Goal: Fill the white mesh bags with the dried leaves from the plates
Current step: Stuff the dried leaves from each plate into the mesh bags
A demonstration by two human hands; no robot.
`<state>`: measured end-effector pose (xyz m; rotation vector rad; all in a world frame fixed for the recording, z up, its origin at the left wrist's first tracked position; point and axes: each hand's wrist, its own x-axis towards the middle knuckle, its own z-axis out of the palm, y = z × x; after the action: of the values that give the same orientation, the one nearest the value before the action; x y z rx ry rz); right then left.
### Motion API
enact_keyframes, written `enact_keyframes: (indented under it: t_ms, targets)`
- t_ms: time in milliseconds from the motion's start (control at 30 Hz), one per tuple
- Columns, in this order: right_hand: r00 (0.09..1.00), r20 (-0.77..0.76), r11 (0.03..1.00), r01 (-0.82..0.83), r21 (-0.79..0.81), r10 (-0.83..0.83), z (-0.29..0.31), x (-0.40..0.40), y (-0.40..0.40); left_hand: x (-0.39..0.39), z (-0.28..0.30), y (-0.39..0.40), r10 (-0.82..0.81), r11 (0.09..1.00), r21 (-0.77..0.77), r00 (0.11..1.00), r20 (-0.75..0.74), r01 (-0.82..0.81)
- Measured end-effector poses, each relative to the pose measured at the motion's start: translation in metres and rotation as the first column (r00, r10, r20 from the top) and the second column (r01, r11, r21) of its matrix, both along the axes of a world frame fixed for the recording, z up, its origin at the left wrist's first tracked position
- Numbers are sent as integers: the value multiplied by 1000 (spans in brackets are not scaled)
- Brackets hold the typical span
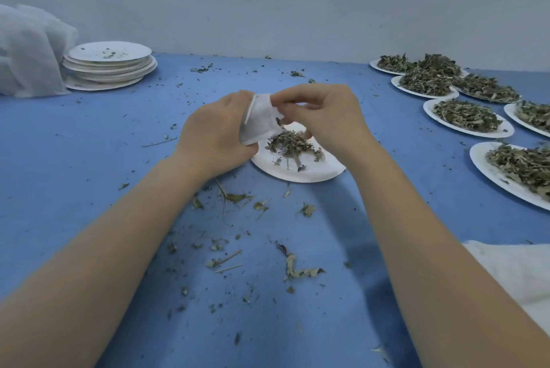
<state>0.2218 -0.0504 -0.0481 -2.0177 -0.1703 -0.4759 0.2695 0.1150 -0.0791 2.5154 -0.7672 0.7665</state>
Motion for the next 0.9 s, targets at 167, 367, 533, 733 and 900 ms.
enact_keyframes:
  t_ms: [167, 367, 533, 733, 900]
  targets:
    - [976, -25, 909, 190, -372, -215, -15, 14, -10, 1, -3, 4, -37, 988, 155, 992, 117, 19]
    - [939, -323, 743, -133, -656, -116, -24, 14, -7, 4, -7, 6, 34, 991, 126, 993, 117, -49]
    - [950, -263, 806, -22, -592, -167, -11, 11, -15, 9, -11, 9, 74, 995, 68, 995, 69, -79]
    - [920, -326, 719, -75, -691, -217, -16, 11, -8, 10, -14, 8, 65, 996, 57, 996, 63, -69]
    - [952, -248, 796, -6, -606, -181, -19, 11, -7, 8, -14, 7, 53, 993, 101, 996, 67, -60]
